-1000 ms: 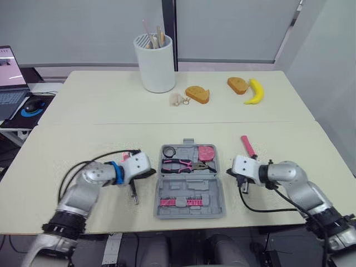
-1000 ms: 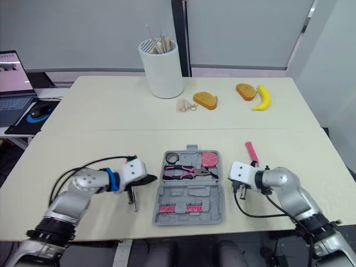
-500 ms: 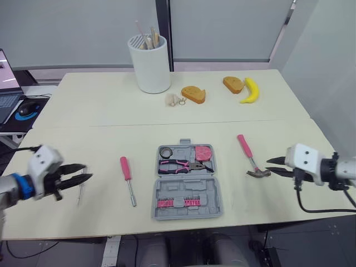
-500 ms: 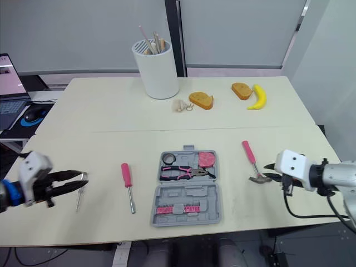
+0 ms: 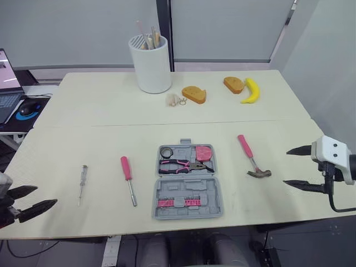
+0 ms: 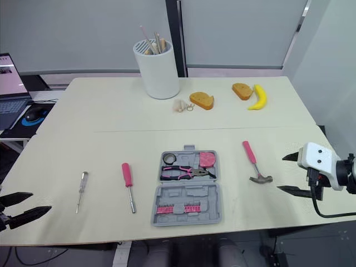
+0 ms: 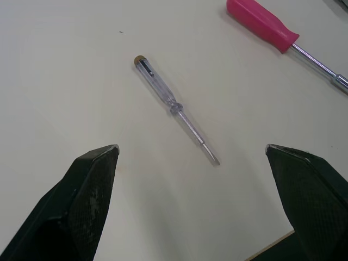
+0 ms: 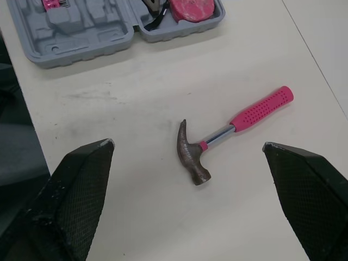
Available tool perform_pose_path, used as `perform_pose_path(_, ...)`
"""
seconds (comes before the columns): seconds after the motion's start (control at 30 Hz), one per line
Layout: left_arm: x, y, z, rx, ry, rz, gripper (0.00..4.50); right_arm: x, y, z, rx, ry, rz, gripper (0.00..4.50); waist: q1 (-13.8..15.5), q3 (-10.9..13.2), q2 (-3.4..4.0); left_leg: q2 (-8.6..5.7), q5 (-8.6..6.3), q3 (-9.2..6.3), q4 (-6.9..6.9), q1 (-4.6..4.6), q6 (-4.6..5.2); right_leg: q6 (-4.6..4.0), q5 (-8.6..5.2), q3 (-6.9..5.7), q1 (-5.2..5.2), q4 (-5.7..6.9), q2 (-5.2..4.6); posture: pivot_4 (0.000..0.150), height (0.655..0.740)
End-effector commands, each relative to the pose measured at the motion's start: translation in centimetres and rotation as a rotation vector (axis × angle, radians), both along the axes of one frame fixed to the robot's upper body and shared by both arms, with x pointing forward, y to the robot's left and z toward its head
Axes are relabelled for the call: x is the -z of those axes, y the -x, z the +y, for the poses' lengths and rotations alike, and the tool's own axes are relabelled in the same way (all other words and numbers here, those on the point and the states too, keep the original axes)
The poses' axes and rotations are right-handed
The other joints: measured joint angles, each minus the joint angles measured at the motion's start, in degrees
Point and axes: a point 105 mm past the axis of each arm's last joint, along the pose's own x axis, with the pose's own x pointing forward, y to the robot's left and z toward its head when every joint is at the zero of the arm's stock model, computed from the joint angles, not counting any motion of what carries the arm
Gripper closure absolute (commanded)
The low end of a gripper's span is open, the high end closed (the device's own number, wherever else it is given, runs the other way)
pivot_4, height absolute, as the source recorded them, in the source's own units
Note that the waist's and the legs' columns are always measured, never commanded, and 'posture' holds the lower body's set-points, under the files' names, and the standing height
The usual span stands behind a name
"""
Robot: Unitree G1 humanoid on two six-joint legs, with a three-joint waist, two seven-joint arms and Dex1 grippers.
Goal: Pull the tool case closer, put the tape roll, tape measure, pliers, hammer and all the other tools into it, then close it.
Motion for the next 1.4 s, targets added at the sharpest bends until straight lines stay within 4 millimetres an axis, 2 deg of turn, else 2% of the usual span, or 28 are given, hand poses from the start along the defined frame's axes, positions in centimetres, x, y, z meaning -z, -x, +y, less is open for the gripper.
perform_pose_path(0.03, -0.9, 0.5, 0.9, -0.036, -0.012, -0.037, 0.00, -0.9, -0.1, 0.3, -0.037, 0.021, -0.026, 0.01, 0.0, 0.0, 0.00, 0.00, 0.00, 0.01, -0.04, 0.01, 0.00, -0.01, -0.01, 0.00, 0.00, -0.02, 0.00, 0.150, 0.7400)
perform_pose_path(0.13, -1.0, 0.4, 1.1, -0.047, -0.027, -0.045, 0.00, -1.1, -0.3, 0.9, -0.070, 0.016, -0.044, 0.01, 0.0, 0.0, 0.00, 0.00, 0.00, 0.02, -0.09, 0.02, 0.00, -0.03, -0.01, 0.00, -0.01, -0.04, 0.00, 0.150, 0.7400)
perform_pose_path(0.23, -0.9, -0.1, 1.5, -0.107, -0.032, -0.074, 0.00, -1.6, -0.9, 2.6, -0.128, -0.003, -0.099, 0.01, 0.0, 0.0, 0.00, 0.01, 0.00, 0.03, -0.09, 0.02, 0.00, -0.04, -0.01, 0.00, -0.02, -0.04, 0.00, 0.150, 0.7400)
perform_pose_path(0.37, 0.1, -1.4, 1.5, -0.228, -0.010, -0.135, 0.00, -2.4, -1.2, 6.5, -0.224, -0.090, -0.131, 0.01, -0.1, 0.0, 0.00, 0.02, 0.00, 0.03, -0.12, 0.04, 0.00, -0.04, -0.01, 0.01, -0.02, -0.03, 0.00, 0.150, 0.7400)
perform_pose_path(0.47, 1.3, -2.5, 0.2, -0.315, 0.011, -0.182, 0.00, -3.3, -0.9, 10.2, -0.330, -0.173, -0.149, 0.01, -0.2, 0.0, -0.03, 0.02, -0.01, 0.06, -0.14, 0.03, -0.01, -0.26, 0.14, 0.05, -0.01, -0.04, -0.01, 0.150, 0.7400)
perform_pose_path(0.63, 3.3, -3.8, -1.7, -0.451, 0.042, -0.204, 0.00, -4.5, -0.7, 13.8, -0.438, -0.252, -0.164, 0.01, -0.1, -0.1, -0.25, -0.03, -0.01, -0.06, -0.13, -0.01, -0.02, -0.21, 0.22, 0.01, 0.02, -0.02, -0.02, 0.150, 0.7400)
perform_pose_path(0.77, 4.4, -5.5, -2.7, -0.508, 0.026, -0.198, 0.00, -4.2, -0.8, 14.9, -0.477, -0.262, -0.155, 0.01, 0.5, -0.1, -0.34, -0.08, -0.01, -0.14, -0.13, 0.00, -0.02, -0.20, 0.23, -0.03, 0.08, -0.06, -0.03, 0.150, 0.7400)
perform_pose_path(1.07, 6.2, -8.4, -4.2, -0.544, 0.084, -0.153, 0.00, -3.9, -0.6, 15.5, -0.499, -0.268, -0.145, 0.01, 0.8, -0.1, -0.35, -0.08, -0.01, -0.14, -0.12, 0.01, -0.02, -0.20, 0.25, -0.04, 0.10, -0.05, -0.01, 0.150, 0.7400)
perform_pose_path(1.17, 7.3, -8.8, -4.5, -0.557, 0.081, -0.112, 0.52, -3.9, -0.5, 15.6, -0.500, -0.267, -0.146, 0.00, 0.8, -0.1, -0.35, -0.08, -0.01, -0.14, -0.12, 0.01, -0.02, -0.20, 0.25, -0.04, 0.10, -0.05, 0.00, 0.150, 0.7400)
perform_pose_path(1.4, 9.2, -9.3, -5.5, -0.565, 0.099, -0.046, 2.85, -3.8, -0.4, 15.7, -0.502, -0.261, -0.148, 0.00, 1.0, -0.1, -0.34, -0.09, -0.01, -0.15, -0.12, 0.02, -0.02, -0.20, 0.25, -0.04, 0.12, -0.05, 0.00, 0.150, 0.7400)
